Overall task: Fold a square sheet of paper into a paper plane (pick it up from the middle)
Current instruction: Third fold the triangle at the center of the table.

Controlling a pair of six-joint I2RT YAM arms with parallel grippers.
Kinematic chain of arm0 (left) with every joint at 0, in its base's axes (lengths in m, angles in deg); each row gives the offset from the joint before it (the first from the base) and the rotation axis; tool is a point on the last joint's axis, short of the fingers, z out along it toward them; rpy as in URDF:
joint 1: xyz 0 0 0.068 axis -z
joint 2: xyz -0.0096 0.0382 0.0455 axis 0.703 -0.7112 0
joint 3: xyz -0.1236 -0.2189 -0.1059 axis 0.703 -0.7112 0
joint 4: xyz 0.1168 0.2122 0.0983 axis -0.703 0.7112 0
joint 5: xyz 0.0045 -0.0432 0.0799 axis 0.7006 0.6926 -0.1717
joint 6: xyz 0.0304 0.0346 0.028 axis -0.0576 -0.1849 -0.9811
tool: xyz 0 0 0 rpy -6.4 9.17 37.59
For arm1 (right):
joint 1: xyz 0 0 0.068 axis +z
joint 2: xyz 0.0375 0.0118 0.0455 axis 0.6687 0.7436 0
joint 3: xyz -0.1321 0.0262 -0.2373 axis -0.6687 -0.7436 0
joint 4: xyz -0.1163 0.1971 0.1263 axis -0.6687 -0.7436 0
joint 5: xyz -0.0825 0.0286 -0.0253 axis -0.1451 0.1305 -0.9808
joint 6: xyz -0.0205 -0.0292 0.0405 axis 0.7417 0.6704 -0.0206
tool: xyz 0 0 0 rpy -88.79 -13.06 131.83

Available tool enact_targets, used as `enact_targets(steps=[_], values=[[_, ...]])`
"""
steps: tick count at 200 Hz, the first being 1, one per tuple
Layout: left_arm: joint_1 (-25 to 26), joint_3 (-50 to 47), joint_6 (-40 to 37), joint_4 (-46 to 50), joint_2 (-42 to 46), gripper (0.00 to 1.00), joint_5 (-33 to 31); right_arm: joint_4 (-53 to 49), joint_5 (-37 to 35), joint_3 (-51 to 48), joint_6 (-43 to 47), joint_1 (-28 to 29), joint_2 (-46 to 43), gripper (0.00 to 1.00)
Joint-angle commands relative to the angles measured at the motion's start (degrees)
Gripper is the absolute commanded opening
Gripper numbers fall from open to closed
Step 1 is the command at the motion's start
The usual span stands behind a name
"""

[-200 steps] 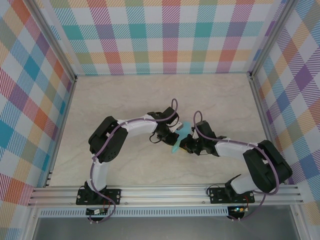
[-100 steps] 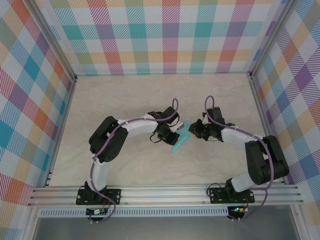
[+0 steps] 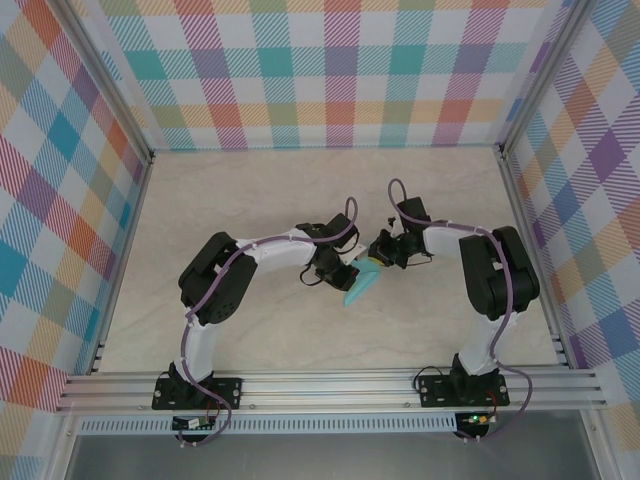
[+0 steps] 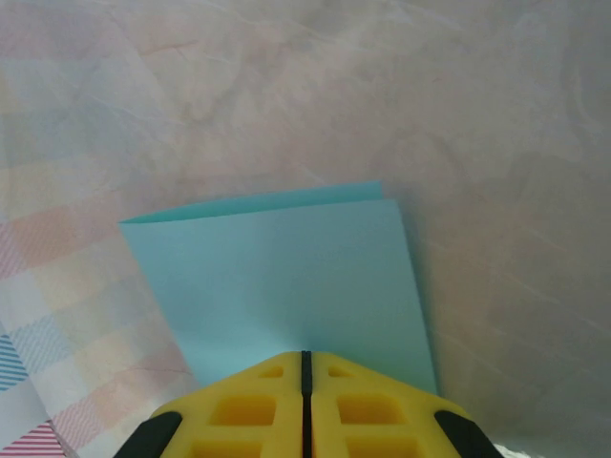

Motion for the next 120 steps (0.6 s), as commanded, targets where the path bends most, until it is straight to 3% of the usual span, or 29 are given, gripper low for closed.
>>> enact_targets(steps=[1,120], values=[[-0.2,1.7,-1.1,2.0,-0.5,0.04,0.9,-3.2,1.7,1.6,2.9,-0.3,1.7,0.08],[-0.2,-0.1,-0.8,2.1,-1.2,0.04,-1.3,-4.3,0.7,1.8,3.7,-0.3,2.6,0.08]])
